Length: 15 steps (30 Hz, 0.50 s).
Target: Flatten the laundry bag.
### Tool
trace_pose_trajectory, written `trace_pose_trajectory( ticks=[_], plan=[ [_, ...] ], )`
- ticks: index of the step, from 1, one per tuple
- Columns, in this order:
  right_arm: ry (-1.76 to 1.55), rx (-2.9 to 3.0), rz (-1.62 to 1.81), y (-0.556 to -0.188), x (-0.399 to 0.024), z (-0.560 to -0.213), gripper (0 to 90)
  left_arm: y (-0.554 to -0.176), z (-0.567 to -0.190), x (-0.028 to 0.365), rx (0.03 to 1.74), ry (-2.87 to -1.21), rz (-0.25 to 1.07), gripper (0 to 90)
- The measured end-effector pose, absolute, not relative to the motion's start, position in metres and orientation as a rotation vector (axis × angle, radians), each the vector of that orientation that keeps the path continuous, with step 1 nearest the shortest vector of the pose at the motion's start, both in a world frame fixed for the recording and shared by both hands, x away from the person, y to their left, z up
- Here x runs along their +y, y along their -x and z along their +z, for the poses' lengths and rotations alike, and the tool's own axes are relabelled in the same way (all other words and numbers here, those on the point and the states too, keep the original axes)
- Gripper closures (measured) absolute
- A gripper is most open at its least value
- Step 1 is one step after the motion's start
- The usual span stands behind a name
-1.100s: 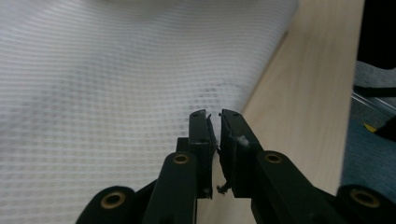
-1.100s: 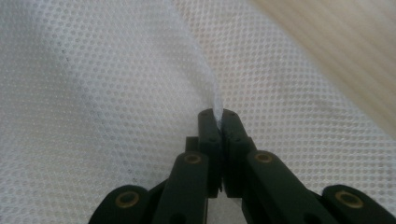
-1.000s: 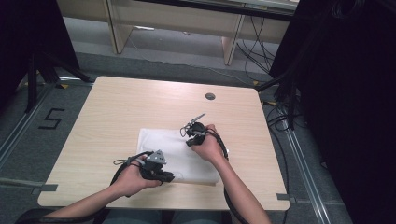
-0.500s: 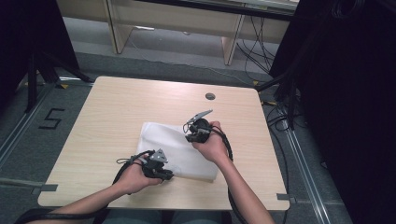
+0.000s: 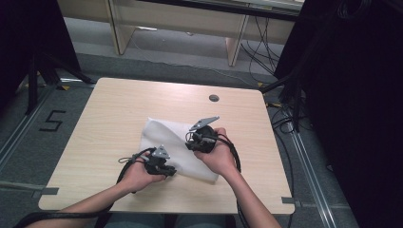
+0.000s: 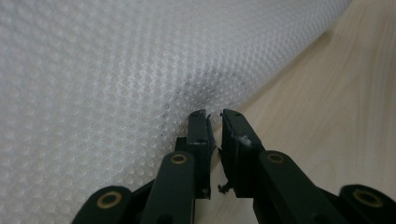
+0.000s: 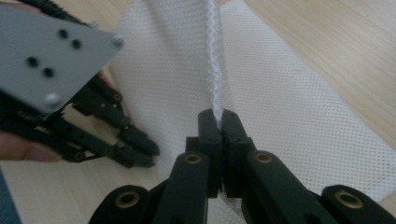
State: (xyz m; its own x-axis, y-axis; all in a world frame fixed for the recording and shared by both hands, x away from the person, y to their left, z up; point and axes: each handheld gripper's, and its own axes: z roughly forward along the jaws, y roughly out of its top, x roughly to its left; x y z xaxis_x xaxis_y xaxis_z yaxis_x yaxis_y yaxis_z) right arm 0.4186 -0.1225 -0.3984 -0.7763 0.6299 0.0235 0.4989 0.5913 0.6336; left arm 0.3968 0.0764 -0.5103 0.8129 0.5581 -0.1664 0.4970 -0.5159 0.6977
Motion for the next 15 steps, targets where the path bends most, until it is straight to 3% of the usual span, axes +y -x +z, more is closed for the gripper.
trace_pose_trajectory(
  ticks=[8, 15],
  plan=[
    [-0.956, 2.602, 0.980, -0.399, -0.126, -0.399, 89.6, -0.396, -0.508, 0.084, 0.789, -2.176, 0.086, 77.7],
    [-0.861, 2.620, 1.034, -0.394, -0.128, -0.405, 89.6, -0.385, -0.487, 0.116, 0.773, -2.137, 0.077, 77.1]
  ],
)
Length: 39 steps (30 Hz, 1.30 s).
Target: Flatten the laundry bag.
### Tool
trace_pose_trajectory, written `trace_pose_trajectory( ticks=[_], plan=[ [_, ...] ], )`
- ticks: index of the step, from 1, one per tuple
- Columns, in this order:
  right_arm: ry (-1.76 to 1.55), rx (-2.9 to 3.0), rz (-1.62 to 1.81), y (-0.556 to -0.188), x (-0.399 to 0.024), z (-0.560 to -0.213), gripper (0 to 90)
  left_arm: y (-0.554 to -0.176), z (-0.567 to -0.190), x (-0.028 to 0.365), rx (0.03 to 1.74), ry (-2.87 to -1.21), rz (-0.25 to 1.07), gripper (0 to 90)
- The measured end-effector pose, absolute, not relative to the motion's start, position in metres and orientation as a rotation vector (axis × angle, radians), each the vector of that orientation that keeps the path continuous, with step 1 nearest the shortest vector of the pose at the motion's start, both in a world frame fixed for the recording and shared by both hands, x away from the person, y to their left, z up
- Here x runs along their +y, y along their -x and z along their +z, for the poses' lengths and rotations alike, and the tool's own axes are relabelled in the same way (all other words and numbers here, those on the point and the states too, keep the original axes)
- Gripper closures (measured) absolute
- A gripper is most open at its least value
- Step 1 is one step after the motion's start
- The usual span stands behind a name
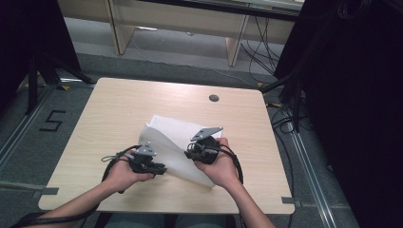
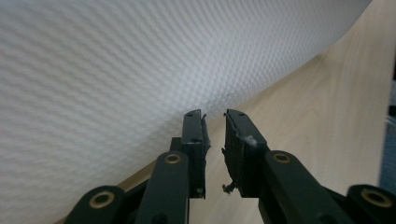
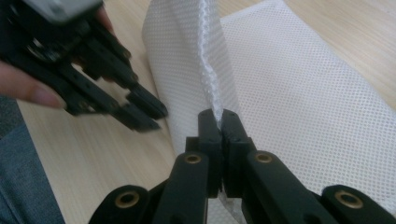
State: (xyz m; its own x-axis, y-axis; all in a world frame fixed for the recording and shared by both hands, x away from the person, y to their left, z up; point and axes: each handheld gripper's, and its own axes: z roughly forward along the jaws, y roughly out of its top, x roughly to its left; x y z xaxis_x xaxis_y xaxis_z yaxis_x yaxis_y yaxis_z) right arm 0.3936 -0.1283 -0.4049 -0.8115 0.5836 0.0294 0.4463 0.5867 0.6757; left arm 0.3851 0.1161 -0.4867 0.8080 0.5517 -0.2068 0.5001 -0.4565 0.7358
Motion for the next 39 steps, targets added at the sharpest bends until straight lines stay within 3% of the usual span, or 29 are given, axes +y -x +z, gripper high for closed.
trace_pose_trajectory(
  ticks=[5, 25, 33, 39],
  plan=[
    [-0.852, 2.607, 1.042, -0.392, -0.129, -0.404, 89.6, -0.375, -0.487, 0.139, 0.837, -2.114, 0.009, 78.7],
    [-0.731, 2.653, 1.084, -0.368, -0.116, -0.397, 89.6, -0.395, -0.497, 0.151, 0.942, -2.081, 0.026, 79.3],
    [-0.762, 2.637, 1.094, -0.366, -0.115, -0.401, 89.5, -0.359, -0.479, 0.180, 0.911, -2.060, 0.025, 78.3],
    [-0.721, 2.650, 1.064, -0.359, -0.111, -0.399, 89.4, -0.346, -0.479, 0.211, 0.995, -2.038, 0.038, 78.3]
  ],
)
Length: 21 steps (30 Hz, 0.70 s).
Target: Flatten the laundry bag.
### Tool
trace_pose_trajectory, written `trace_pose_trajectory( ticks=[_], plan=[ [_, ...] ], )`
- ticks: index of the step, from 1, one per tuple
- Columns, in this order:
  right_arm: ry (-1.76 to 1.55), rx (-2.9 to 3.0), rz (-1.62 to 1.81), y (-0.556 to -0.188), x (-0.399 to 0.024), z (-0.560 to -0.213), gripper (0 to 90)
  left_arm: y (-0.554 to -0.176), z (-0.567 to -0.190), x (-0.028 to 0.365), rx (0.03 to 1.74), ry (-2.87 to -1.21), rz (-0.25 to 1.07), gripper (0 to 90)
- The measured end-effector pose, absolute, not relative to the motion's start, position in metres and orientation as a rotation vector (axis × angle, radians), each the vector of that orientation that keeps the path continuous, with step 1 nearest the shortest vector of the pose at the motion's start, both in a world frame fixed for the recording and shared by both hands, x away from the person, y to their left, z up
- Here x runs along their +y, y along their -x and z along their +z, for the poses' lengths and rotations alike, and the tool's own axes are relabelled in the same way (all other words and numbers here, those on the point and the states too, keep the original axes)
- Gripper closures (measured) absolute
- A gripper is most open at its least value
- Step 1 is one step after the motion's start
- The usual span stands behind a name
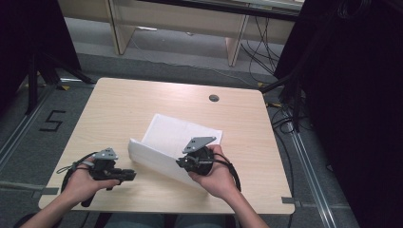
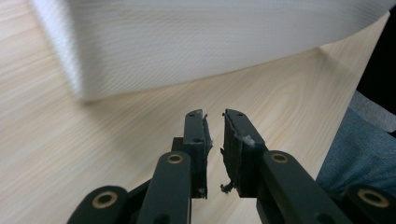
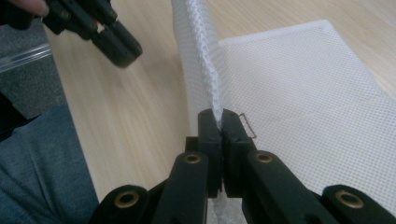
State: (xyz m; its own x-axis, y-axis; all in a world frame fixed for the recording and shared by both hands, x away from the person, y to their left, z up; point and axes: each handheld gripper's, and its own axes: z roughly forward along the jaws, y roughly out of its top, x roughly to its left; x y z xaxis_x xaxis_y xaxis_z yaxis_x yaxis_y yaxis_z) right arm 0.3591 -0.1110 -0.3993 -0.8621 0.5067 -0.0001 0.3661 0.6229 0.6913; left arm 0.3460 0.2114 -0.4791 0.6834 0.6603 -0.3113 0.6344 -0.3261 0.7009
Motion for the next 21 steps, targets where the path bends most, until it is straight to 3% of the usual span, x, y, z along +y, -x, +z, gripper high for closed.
trace_pose_trajectory(
  ticks=[6, 21],
  plan=[
    [-0.666, 2.691, 1.047, -0.348, -0.105, -0.404, 89.3, -0.352, -0.483, 0.239, 1.137, -2.004, 0.126, 77.9],
    [-0.648, 2.807, 0.979, -0.323, -0.103, -0.423, 89.2, -0.361, -0.489, 0.244, 1.162, -2.002, 0.171, 72.0]
  ],
)
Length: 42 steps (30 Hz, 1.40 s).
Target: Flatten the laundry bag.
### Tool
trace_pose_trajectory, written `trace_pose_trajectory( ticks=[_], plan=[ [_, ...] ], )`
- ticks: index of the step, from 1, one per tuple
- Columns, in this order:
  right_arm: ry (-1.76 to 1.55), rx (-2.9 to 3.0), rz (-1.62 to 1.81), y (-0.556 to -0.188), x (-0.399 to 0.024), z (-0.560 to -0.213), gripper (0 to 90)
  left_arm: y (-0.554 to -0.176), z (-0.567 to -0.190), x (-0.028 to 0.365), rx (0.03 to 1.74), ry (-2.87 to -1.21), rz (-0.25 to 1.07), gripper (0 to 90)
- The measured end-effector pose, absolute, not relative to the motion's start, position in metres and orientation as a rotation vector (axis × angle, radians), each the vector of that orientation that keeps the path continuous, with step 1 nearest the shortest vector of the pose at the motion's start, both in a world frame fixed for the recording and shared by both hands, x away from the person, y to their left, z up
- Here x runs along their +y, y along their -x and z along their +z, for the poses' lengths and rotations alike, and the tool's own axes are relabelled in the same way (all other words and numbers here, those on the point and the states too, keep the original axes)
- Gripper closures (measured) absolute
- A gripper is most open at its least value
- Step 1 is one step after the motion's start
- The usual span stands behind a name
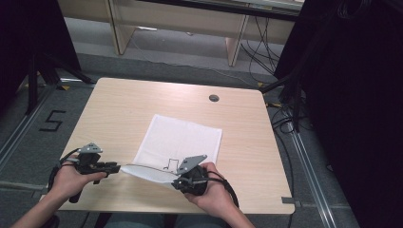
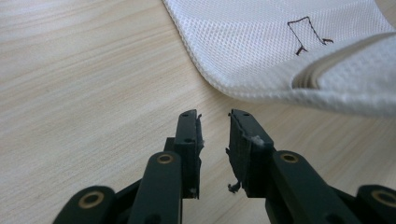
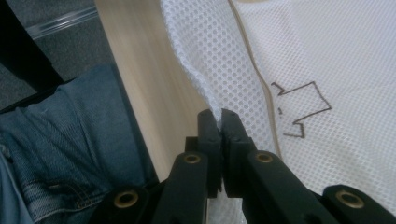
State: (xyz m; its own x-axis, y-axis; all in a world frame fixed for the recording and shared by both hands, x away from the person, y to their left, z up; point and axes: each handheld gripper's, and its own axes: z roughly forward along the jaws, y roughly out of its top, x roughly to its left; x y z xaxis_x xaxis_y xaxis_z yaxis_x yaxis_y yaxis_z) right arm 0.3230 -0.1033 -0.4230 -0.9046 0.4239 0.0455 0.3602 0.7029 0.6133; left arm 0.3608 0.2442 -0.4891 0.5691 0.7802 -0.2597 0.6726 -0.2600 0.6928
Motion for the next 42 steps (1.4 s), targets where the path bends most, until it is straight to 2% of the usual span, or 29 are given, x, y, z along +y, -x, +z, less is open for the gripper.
trace_pose_trajectory(
  ticks=[17, 42],
  plan=[
    [-0.657, 2.975, 0.805, -0.316, -0.110, -0.462, 88.6, -0.361, -0.489, 0.241, 1.164, -2.004, 0.163, 67.2],
    [-0.781, 2.971, 0.688, -0.329, -0.123, -0.474, 87.4, -0.362, -0.489, 0.236, 1.135, -2.028, 0.165, 65.4]
  ],
)
